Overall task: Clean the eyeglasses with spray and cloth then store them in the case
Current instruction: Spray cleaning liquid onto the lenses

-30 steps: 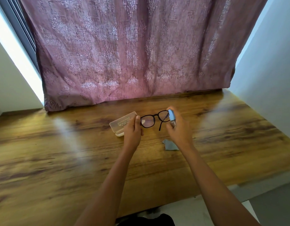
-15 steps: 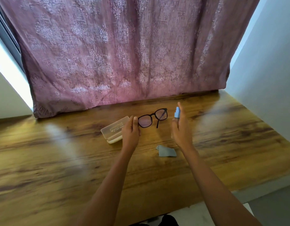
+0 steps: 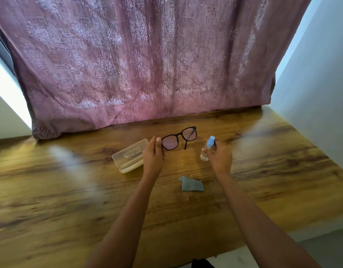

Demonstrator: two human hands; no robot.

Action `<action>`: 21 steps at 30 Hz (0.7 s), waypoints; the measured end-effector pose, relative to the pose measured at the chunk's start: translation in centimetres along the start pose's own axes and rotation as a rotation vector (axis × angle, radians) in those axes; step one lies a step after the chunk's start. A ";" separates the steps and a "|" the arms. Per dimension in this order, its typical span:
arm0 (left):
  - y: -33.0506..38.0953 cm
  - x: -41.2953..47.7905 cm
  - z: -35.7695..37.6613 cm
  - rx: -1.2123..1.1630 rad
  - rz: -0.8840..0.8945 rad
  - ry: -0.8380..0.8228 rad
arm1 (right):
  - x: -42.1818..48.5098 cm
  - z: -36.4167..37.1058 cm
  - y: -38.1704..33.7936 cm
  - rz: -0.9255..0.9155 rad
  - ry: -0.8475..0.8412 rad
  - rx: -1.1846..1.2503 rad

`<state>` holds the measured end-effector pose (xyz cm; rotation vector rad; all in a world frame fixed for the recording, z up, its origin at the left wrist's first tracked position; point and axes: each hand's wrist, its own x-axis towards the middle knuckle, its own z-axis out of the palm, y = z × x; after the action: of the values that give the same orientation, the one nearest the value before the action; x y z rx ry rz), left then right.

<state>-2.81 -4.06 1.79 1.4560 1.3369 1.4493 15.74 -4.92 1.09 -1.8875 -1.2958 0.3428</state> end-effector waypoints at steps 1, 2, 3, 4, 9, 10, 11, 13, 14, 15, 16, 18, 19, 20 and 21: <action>-0.1 0.1 0.1 0.009 -0.002 0.008 | 0.4 0.1 0.2 0.016 -0.010 -0.004; -0.2 0.2 0.1 0.021 -0.004 0.017 | 0.7 0.2 0.4 0.034 -0.024 -0.012; -0.4 0.2 0.2 0.035 -0.005 0.025 | 0.9 0.4 0.6 0.049 -0.034 -0.020; -0.5 0.2 0.4 0.046 -0.005 0.028 | 1.2 0.5 0.8 0.063 -0.043 -0.022; -0.7 0.2 0.9 0.056 -0.016 0.034 | 1.6 1.3 1.7 0.111 -0.063 -0.015; -0.7 0.3 1.0 0.058 -0.016 0.036 | 1.6 1.4 1.9 0.120 -0.064 -0.019; -0.7 0.3 1.0 0.061 -0.015 0.037 | 1.6 1.4 2.0 0.123 -0.065 -0.018; -0.8 0.5 1.0 0.065 -0.009 0.039 | 1.6 1.4 2.3 0.111 -0.063 -0.014; -0.8 0.5 1.0 0.065 -0.003 0.038 | 1.6 1.4 2.4 0.103 -0.062 -0.017; -0.7 0.5 1.0 0.061 0.002 0.036 | 1.6 1.3 2.4 0.099 -0.060 -0.022; -0.7 0.4 1.0 0.053 0.005 0.036 | 1.6 1.3 2.5 0.096 -0.056 -0.025; -0.6 0.4 0.8 0.043 0.007 0.041 | 1.5 1.3 2.4 0.100 -0.056 -0.022; -0.7 0.4 0.7 0.046 0.003 0.045 | 1.5 1.4 2.4 0.112 -0.056 -0.016; -0.7 0.4 0.6 0.052 -0.001 0.050 | 1.4 1.4 2.4 0.131 -0.056 -0.007; -0.8 0.4 0.5 0.058 -0.003 0.054 | 1.3 1.4 2.3 0.153 -0.052 0.006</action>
<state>-2.55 -3.43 1.07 1.4602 1.4248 1.4680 16.95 -3.49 -1.25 -1.9901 -1.1852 0.4775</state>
